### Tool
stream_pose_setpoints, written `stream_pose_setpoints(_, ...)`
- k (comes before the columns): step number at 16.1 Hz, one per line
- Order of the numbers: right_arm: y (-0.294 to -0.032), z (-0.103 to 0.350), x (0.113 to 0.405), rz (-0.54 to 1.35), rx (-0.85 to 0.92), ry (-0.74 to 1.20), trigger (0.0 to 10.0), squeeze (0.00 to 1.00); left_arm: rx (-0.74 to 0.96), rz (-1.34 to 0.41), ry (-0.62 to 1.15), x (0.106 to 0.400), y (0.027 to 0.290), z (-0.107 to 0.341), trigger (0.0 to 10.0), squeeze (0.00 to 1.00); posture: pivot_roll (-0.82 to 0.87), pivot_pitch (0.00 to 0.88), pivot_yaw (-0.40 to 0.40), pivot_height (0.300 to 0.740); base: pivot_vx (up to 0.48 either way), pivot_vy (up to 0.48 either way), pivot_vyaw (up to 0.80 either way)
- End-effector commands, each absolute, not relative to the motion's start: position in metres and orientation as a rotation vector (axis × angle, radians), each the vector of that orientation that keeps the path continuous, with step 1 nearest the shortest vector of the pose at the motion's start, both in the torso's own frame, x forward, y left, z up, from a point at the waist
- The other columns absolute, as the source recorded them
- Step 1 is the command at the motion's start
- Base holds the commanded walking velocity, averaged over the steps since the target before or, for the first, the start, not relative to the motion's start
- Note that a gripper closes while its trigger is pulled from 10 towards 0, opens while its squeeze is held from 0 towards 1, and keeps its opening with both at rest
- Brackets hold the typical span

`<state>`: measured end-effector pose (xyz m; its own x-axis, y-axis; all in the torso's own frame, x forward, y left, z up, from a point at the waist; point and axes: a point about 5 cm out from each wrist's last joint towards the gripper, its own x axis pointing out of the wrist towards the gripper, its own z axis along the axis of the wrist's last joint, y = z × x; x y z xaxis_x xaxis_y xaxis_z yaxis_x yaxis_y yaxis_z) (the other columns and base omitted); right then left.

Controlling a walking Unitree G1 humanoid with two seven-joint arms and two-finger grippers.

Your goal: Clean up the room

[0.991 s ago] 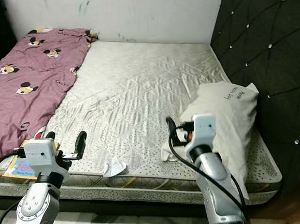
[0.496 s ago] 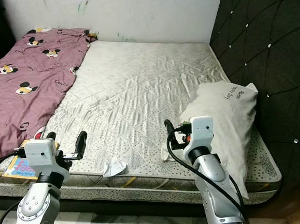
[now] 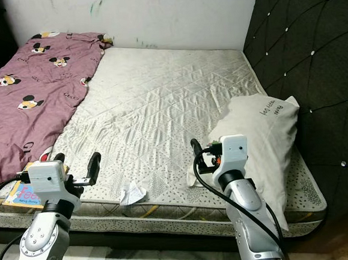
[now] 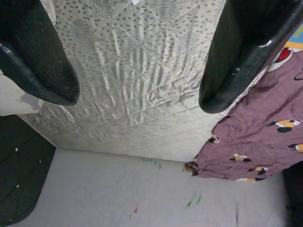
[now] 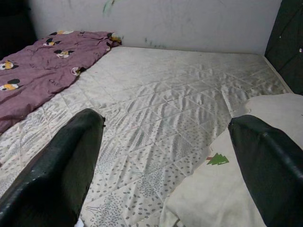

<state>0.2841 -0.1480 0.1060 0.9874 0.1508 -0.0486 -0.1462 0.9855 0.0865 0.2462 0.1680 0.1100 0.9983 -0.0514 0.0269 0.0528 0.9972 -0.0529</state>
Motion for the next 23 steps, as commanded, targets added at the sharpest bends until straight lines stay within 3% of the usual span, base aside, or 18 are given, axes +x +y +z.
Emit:
stream_pose_setpoints(1,-0.151,0.113,0.286,0.137,0.074,0.03,10.0,0.0,-0.053,-0.055,-0.04,0.247,0.167,0.115,10.0,0.0,-0.01,0.0,-0.054,0.74,0.0,0.0,0.0)
stream_pose_setpoints(15,-0.151,0.113,0.286,0.137,0.074,0.03,10.0,0.0,-0.053,-0.055,-0.04,0.247,0.167,0.115,10.0,0.0,-0.01,0.0,-0.054,0.74,0.0,0.0,0.0)
stream_pose_setpoints(16,-0.15,0.114,0.283,0.135,0.071,0.043,10.0,0.0,-0.053,-0.056,-0.039,0.245,0.167,0.117,10.0,0.0,0.0,0.0,0.0,0.74,0.0,0.0,0.0)
stream_pose_setpoints(17,-0.148,0.109,0.258,0.18,0.145,0.084,10.0,0.0,-0.091,-0.091,0.01,0.227,0.164,0.113,10.0,0.0,-0.03,0.138,-0.091,0.74,0.0,0.0,0.0)
stream_pose_setpoints(23,-0.147,0.11,0.246,0.202,0.186,0.105,10.0,0.0,-0.116,-0.115,0.04,0.219,0.162,0.112,10.0,0.0,-0.04,0.141,-0.095,0.74,0.0,0.0,0.0)
